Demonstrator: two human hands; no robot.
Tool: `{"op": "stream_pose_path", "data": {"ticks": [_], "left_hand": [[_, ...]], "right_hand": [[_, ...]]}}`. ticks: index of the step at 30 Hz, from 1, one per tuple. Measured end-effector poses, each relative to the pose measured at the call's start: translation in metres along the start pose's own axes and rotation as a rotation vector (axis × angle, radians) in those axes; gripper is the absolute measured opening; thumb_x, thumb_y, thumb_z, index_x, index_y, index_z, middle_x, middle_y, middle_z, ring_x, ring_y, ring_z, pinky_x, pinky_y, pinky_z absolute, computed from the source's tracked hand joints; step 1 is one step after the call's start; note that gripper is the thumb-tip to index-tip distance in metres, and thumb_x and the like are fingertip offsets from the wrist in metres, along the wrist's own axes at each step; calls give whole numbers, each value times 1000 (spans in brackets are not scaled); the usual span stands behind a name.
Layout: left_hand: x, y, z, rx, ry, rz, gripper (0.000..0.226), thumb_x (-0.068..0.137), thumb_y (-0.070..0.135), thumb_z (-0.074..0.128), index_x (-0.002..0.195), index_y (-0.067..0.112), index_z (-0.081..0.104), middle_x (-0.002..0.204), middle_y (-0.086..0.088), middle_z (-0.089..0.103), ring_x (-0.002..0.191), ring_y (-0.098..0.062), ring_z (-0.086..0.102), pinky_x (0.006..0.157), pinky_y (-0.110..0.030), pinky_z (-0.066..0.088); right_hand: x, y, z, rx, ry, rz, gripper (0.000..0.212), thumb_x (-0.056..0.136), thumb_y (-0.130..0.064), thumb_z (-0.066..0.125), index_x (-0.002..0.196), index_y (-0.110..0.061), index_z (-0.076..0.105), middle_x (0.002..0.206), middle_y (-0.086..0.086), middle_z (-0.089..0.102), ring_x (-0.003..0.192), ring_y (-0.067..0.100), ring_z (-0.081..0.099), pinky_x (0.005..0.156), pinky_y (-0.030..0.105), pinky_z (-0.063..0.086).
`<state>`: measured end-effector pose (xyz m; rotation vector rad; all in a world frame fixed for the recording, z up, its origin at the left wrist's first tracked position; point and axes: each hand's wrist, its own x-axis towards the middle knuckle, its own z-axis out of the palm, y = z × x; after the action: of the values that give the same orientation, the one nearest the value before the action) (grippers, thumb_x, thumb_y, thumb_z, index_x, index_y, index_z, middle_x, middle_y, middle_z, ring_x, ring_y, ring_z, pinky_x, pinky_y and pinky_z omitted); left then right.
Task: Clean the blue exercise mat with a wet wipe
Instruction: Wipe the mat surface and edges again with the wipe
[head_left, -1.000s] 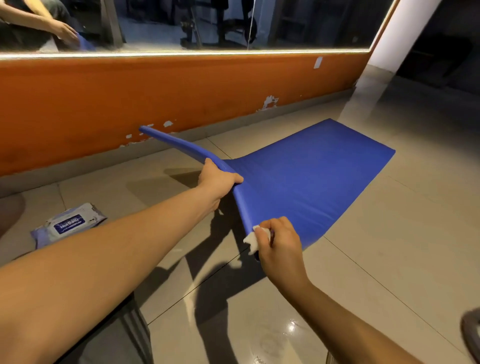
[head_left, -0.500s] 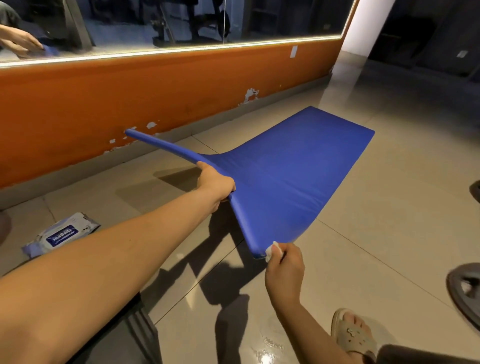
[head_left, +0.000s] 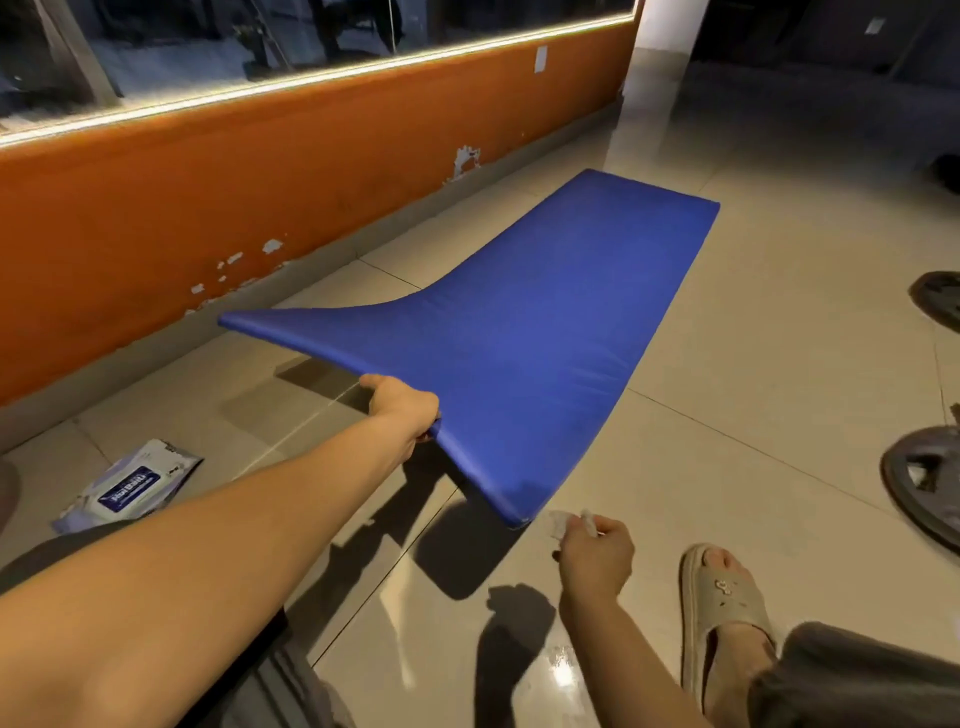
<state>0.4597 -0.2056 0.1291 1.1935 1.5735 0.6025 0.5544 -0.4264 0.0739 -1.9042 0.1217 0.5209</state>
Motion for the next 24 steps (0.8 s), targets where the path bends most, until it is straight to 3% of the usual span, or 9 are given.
{"op": "stream_pose_path", "data": {"ticks": [2,4,7,9,11,14,18,20,24], "left_hand": [[7,-24,-1,32,-6,-92,94,79,-12,65,151,2,6,110,-23,58,87,-33,64,74,-48,63],[14,-53,-3,15,11,-199,79,79,-11,66,142,1,20,112,-28,62,82,-32,63,76,-50,63],[19,-103,-5,-23,-42,-268,61,79,-1,74,132,-1,46,110,-24,68,87,-31,69,55,-37,59],[15,-123,-12,54,-110,-271,59,79,9,80,130,1,52,119,-18,67,98,-34,67,73,-44,61],[2,-126,-26,163,-172,-229,49,85,16,80,126,1,58,123,-14,65,109,-36,63,87,-46,55],[-29,-99,-49,218,-343,-138,30,92,20,75,112,1,64,105,-15,65,94,-31,64,76,-40,51],[-88,-44,-91,152,-655,-37,31,94,29,73,117,9,72,103,-7,72,92,-21,71,85,-36,61],[-107,-19,-124,126,-651,88,25,95,24,72,114,8,74,96,-5,74,87,-16,72,80,-32,62],[-120,26,-212,36,-452,276,17,92,5,71,109,4,76,83,-7,75,63,-9,66,58,-22,56]], "right_hand": [[4,7,-5,-10,-48,38,10,101,-18,60,108,-11,62,102,7,65,89,31,68,86,46,59],[0,11,-5,9,-97,28,9,99,-17,60,106,-12,64,97,5,67,84,28,69,80,44,61],[-8,15,-3,48,-190,37,4,95,-11,65,99,-12,66,89,6,68,78,27,67,78,44,61],[-14,17,-2,76,-239,59,7,89,-3,71,91,-6,65,83,10,67,70,28,64,76,46,60],[-25,18,2,98,-254,60,16,83,2,75,79,-1,60,74,15,62,62,29,57,71,47,58],[-51,8,17,94,-304,11,11,89,-1,71,82,3,63,69,17,59,58,27,55,65,40,58],[-100,-39,40,35,-414,-220,24,92,-18,74,78,-2,63,62,15,59,52,25,53,55,34,48],[-131,-70,47,60,-443,-292,26,91,-17,74,76,-3,59,59,15,57,50,25,50,54,35,45],[-203,-134,65,126,-647,-276,18,95,-18,70,86,-2,68,65,10,65,52,18,54,48,28,48]]}}
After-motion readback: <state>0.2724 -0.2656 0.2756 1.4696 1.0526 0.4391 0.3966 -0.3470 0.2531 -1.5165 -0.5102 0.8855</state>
